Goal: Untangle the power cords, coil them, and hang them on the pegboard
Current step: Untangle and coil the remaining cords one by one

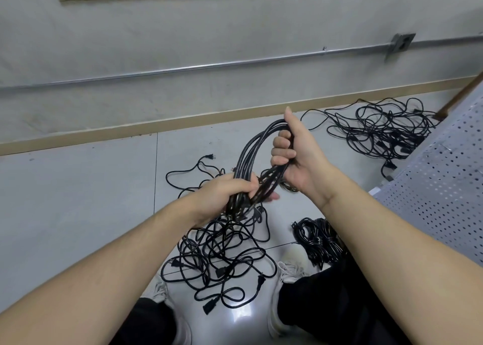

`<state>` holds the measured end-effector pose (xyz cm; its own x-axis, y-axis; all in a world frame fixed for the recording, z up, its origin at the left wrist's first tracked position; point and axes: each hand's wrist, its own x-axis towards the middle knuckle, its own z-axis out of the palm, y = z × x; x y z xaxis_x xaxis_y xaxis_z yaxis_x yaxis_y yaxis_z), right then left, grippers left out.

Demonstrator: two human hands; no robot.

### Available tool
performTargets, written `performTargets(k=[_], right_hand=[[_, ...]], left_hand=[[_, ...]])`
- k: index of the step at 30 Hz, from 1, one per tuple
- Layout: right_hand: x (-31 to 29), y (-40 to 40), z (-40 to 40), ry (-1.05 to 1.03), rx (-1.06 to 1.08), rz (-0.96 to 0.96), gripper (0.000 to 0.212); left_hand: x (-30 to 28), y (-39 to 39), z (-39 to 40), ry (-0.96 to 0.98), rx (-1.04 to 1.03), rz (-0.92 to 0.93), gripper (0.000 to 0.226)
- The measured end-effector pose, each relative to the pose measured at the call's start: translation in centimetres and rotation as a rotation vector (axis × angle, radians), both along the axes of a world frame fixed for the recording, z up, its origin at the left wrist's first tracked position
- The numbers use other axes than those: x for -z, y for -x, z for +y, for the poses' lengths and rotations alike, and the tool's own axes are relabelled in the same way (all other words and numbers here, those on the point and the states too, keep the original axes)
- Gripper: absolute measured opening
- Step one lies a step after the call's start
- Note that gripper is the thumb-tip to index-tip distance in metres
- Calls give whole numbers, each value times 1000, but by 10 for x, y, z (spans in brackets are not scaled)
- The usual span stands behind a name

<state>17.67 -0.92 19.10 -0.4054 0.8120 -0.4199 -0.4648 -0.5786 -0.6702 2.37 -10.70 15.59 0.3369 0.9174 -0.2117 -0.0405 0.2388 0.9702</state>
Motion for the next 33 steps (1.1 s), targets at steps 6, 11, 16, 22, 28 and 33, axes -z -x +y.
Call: performTargets(k=[6, 11, 16, 22, 28, 33], right_hand=[[0, 1, 3, -25, 2, 23, 55], [12, 2, 2, -86, -122, -44, 68], [27, 12, -17, -349, -568, -332, 45], [28, 8, -23, -615, -910, -368, 26], [44, 5, -18, -876, -1221, -1060, 26], [26, -11, -12, -768, -1123, -859, 33]], left_hand=[[-4, -9, -1, 67, 66, -179, 15], [-6, -20, -4, 27, -188, -174, 14], [-17, -8, 4, -6, -351, -365, 16], [-18, 5, 3, -78, -373, -429, 30], [-17, 31, 16, -112, -815, -131, 29], [-8, 52, 13, -158, -915, 426, 24]])
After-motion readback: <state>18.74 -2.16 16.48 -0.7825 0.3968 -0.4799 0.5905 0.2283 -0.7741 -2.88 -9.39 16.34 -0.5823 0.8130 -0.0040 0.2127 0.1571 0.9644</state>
